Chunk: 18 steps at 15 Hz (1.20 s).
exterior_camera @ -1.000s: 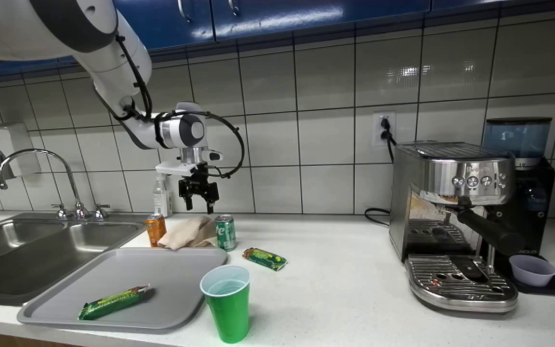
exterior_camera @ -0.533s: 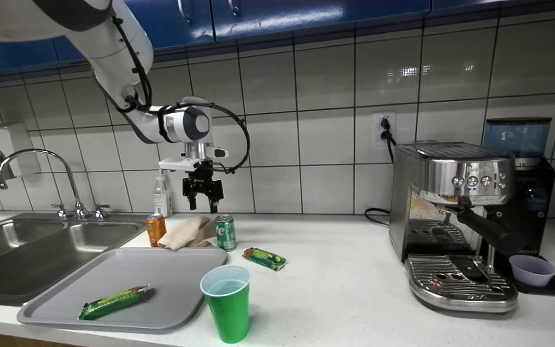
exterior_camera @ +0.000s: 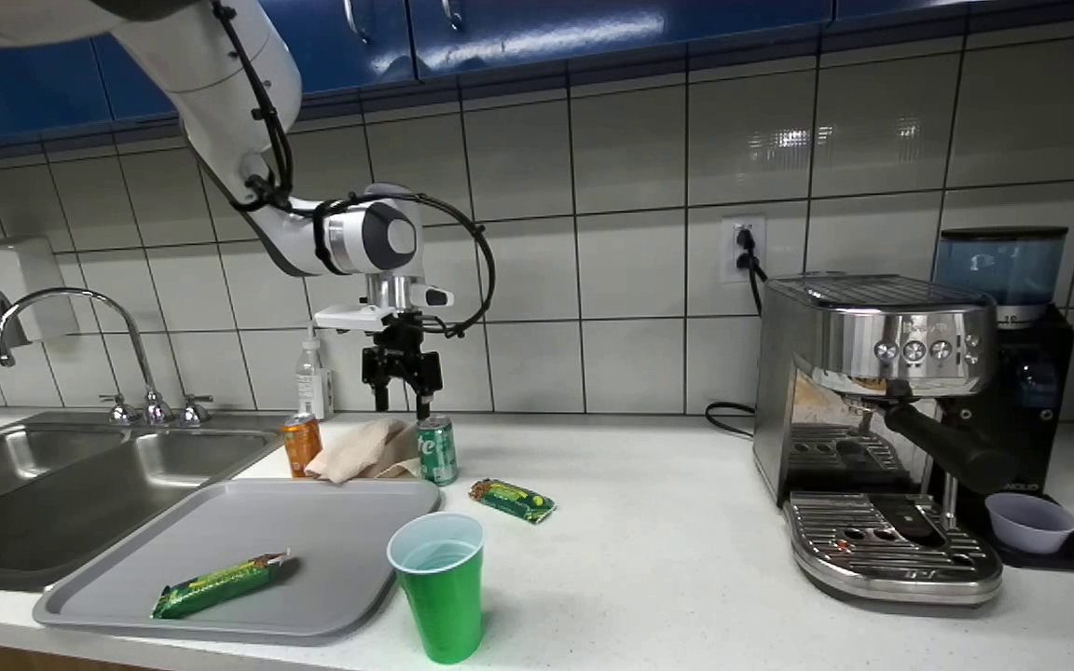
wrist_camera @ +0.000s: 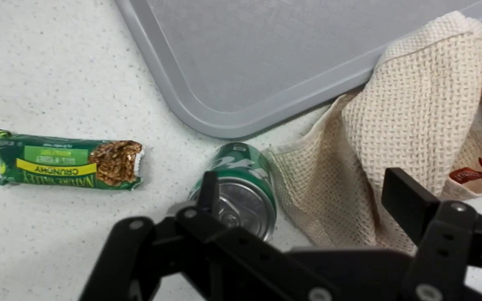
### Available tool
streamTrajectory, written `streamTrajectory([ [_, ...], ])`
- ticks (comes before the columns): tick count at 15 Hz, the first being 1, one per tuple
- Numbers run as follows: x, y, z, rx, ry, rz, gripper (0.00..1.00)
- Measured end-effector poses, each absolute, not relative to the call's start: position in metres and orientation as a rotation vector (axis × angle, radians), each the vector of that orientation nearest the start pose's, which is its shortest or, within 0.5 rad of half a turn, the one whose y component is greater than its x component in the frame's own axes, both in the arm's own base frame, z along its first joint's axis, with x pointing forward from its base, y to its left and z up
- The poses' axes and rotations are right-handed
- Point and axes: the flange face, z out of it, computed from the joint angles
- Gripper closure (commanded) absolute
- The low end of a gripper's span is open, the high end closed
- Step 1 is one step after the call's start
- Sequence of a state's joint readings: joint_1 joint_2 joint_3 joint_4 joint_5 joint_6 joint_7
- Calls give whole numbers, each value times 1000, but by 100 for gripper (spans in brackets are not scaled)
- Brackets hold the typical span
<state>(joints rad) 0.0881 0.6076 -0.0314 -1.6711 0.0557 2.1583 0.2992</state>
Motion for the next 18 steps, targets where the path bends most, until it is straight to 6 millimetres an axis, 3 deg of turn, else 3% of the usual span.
streamTrajectory([
  [8, 658, 11, 229, -3102, 500, 189, 0],
  [18, 661, 10, 216, -3099, 518, 68, 0],
])
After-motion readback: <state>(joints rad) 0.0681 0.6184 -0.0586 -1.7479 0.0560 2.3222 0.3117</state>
